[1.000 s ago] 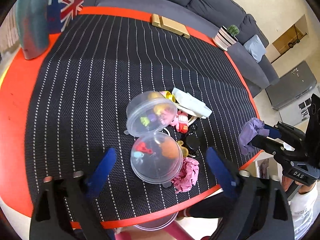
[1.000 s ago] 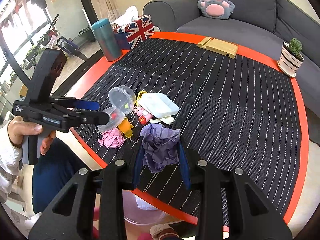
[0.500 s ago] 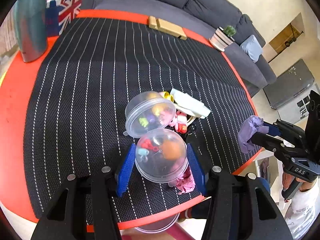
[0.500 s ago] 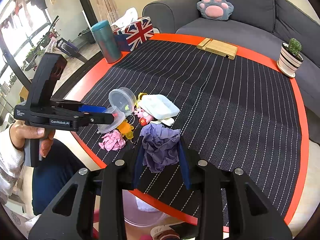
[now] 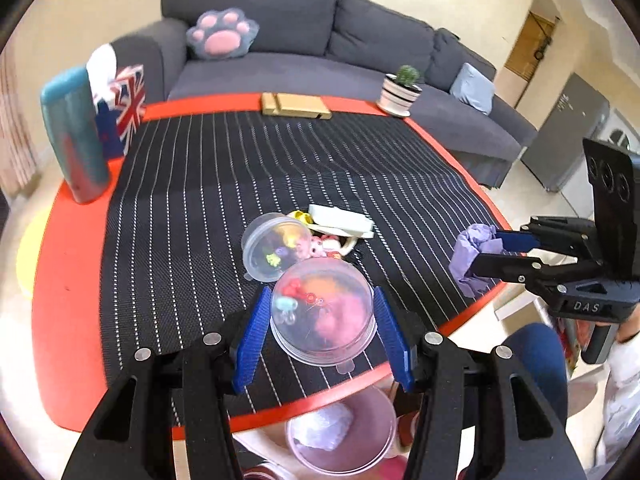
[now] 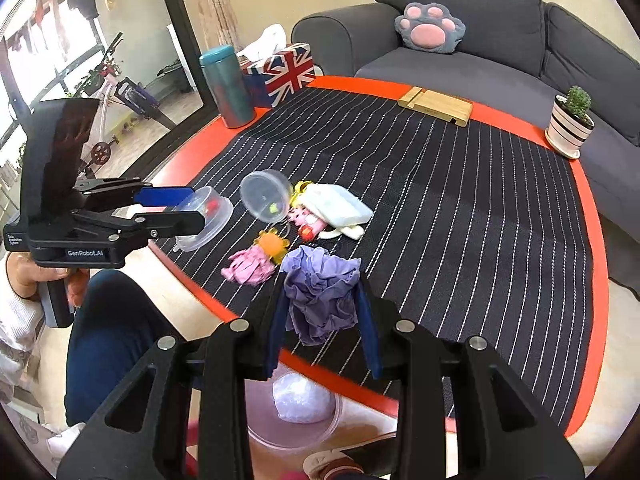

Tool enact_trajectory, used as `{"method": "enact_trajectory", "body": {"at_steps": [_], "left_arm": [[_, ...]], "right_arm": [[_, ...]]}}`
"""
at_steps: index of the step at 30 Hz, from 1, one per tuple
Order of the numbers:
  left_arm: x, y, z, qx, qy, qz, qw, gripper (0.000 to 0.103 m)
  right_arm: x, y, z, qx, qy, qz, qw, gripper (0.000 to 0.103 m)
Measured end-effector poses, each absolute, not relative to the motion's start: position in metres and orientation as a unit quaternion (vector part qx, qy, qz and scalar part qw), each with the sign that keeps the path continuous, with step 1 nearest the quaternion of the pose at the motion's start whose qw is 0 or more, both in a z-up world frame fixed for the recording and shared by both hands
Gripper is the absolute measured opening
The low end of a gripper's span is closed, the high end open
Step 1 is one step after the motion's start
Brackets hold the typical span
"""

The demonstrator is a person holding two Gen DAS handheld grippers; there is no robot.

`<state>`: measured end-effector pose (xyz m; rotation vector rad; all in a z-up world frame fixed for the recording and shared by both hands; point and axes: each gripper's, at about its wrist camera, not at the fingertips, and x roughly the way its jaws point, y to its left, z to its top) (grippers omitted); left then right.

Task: Collect trash
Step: 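Carry the purple paper with the right gripper while the left gripper grasps the clear capsule, then drop the purple paper and clear capsule into the trash bin with both grippers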

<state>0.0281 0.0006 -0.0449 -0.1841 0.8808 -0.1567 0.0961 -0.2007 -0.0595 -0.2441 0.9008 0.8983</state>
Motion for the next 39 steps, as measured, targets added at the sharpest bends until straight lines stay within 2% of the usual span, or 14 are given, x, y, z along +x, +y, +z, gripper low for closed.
{"method": "enact_trajectory", "body": {"at_steps": [10,22,25,27,30,36,39], "left_arm": [[-0.016,-0.031,-0.035,-0.041,0.401,-0.094,0.910,0.052],[-0.058,-0.050,-0.037,-0.032,0.392,-0.103,0.914,0.052],[-0.065,-0.051,-0.039,-0.031,0.392,-0.103,0.914,0.052],[-0.069,-0.052,-0.041,-0.031,0.394,-0.104,0.913,0.052],[-0.074,-0.054,-0.043,-0.031,0.395,-0.104,0.912,0.052],[-0.080,-0.058,-0.048,-0.032,0.400,-0.109,0.909,0.052],[-0.081,-0.060,-0.051,-0.031,0.403,-0.113,0.907,0.052]], "right_arm": [[0.047,-0.215,-0.058,-0.114,0.406,0.424,0.801,0.033],[-0.009,-0.222,-0.071,-0.119,0.412,0.443,0.787,0.033],[-0.018,-0.220,-0.077,-0.119,0.416,0.452,0.780,0.038],[-0.022,-0.220,-0.079,-0.114,0.415,0.453,0.781,0.057],[-0.023,-0.224,-0.078,-0.102,0.411,0.449,0.787,0.076],[-0.025,-0.231,-0.071,-0.093,0.402,0.436,0.800,0.087],[-0.023,-0.233,-0.068,-0.093,0.399,0.430,0.805,0.089]]}}
